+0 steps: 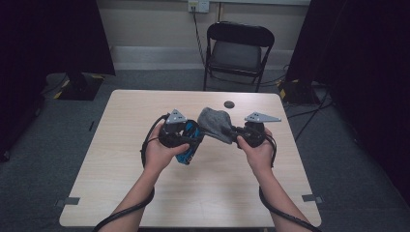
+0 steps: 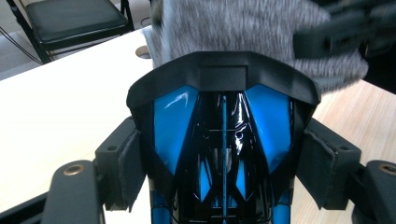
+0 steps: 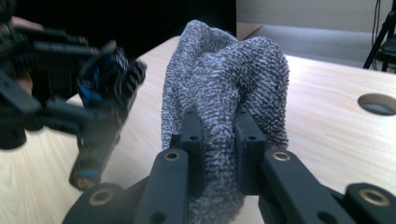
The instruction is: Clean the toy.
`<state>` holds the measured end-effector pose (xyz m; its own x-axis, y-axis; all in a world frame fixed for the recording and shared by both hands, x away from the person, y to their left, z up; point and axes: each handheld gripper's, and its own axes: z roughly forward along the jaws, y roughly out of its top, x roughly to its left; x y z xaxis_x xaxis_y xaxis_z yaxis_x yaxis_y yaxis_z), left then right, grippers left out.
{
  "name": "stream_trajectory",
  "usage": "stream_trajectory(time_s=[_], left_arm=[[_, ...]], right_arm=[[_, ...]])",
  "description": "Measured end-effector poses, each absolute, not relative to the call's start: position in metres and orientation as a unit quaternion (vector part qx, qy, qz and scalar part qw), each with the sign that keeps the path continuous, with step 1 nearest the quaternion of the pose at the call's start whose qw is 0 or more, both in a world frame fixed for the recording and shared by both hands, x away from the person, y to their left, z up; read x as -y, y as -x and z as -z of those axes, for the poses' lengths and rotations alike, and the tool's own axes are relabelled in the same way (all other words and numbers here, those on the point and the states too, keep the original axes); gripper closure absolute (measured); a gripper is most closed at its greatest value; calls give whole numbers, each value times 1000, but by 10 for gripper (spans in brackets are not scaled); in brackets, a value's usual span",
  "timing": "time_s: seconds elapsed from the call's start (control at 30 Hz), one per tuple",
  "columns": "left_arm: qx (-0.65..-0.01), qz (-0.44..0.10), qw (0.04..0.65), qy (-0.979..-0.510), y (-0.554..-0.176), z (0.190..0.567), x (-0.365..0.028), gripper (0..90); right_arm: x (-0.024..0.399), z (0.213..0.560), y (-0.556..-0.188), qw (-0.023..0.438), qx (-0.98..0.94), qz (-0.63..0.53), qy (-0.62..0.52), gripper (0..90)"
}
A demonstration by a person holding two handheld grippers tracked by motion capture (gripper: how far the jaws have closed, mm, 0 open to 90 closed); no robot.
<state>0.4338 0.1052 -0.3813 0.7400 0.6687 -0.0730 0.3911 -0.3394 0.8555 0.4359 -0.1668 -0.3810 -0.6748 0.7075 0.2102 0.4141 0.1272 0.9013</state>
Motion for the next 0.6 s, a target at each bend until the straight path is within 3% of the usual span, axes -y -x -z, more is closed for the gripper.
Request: stream_trajectory(time_s=[0.6], left_arm=[[-329, -152, 471, -804, -434, 381, -102, 255]], right_arm=[[140, 383, -429, 110, -759, -539, -349, 776]])
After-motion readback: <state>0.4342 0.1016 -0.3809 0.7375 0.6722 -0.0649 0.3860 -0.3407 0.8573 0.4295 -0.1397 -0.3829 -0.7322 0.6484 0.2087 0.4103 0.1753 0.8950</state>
